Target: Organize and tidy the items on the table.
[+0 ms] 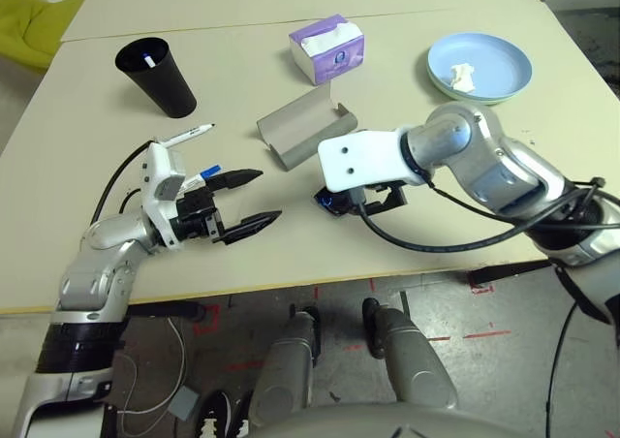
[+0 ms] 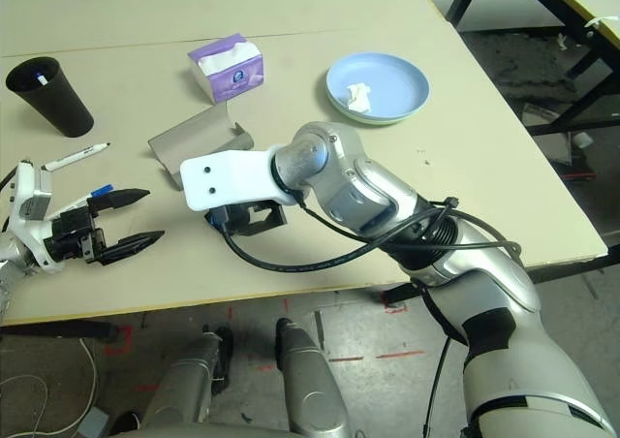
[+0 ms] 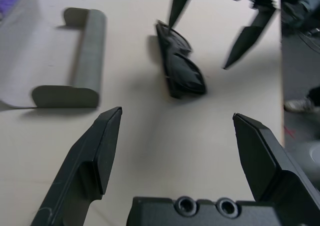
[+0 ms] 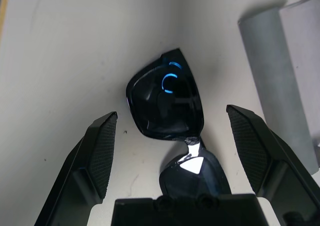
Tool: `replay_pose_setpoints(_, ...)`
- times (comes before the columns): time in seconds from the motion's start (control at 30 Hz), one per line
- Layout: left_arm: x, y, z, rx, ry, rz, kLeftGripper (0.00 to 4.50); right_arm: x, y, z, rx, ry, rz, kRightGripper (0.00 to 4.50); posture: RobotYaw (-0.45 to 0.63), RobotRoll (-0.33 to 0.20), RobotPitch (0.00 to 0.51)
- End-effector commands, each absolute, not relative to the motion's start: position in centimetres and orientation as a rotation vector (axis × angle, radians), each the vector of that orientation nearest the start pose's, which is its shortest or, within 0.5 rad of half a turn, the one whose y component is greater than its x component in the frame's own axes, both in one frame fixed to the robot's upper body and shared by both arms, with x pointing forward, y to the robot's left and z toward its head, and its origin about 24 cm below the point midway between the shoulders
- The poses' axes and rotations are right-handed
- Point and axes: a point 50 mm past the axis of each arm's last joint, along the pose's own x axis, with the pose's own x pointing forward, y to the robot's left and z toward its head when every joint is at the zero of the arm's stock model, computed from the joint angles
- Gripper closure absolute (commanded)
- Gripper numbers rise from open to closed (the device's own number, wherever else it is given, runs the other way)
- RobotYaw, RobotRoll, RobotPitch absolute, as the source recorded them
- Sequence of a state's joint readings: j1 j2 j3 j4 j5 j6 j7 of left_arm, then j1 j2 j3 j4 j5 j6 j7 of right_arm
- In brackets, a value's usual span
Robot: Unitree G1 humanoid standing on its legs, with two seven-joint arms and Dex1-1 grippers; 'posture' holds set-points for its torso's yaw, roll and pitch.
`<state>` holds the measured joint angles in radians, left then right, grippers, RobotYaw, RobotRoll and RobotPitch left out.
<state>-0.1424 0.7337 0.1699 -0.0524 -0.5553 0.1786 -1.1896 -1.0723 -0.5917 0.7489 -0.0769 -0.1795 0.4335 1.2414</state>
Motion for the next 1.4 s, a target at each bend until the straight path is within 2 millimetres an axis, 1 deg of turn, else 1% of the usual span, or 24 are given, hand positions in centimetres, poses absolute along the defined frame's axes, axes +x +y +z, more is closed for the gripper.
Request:
replay_pose_setpoints(0.03, 24.1, 24.4, 14.1, 0.229, 0.016, -1.121, 0.00, 31.0, -4.9, 20.9, -1.449, 0.186, 1.380, 0.06, -0.16, 0.000, 0.258)
replay_pose_setpoints(0.2, 24.0, 24.0, 13.9, 0.218, 0.011, -1.126, 0.00, 32.0, -4.9, 21.3, -1.512, 0.165, 1.375, 0.06, -0.16, 0.000, 0.258)
replay_pose_setpoints(0.3, 23.9, 23.7, 13.8, 0.213, 0.008, -1.126, 0.00, 32.2, -4.7, 21.2, -1.549, 0.150, 1.397, 0.06, -0.15, 0.000, 0.257)
replay_pose_setpoints(0.53, 23.7, 23.7, 13.7, 0.206, 0.002, -1.111, 0.00, 32.5, -4.0, 21.2, -1.568, 0.119, 1.433, 0.06, -0.14, 0.000, 0.257)
replay_pose_setpoints(0.93, 23.2, 23.8, 13.7, 0.199, -0.002, -1.088, 0.00, 33.1, -4.4, 20.5, -1.619, 0.136, 1.439, 0.06, -0.11, 0.000, 0.259)
replay_pose_setpoints(1.23, 23.3, 23.6, 13.6, 0.195, -0.002, -1.093, 0.00, 33.3, -4.7, 20.4, -1.607, 0.168, 1.444, 0.06, -0.12, 0.000, 0.261)
replay_pose_setpoints(1.27, 23.3, 23.6, 13.6, 0.195, -0.002, -1.093, 0.00, 33.3, -4.7, 20.3, -1.604, 0.170, 1.446, 0.43, -0.12, 0.000, 0.261)
replay_pose_setpoints(1.3, 23.3, 23.6, 13.6, 0.196, -0.003, -1.093, 0.00, 33.3, -4.7, 20.3, -1.602, 0.171, 1.448, 0.66, -0.12, 0.000, 0.261)
replay_pose_setpoints(1.33, 23.3, 23.6, 13.6, 0.195, -0.004, -1.093, 0.00, 33.2, -4.7, 20.3, -1.600, 0.172, 1.451, 0.98, -0.12, 0.000, 0.261)
replay_pose_setpoints(1.4, 23.3, 23.6, 13.6, 0.194, -0.006, -1.095, 0.00, 33.1, -4.7, 20.2, -1.591, 0.177, 1.460, 1.76, -0.12, 0.000, 0.259)
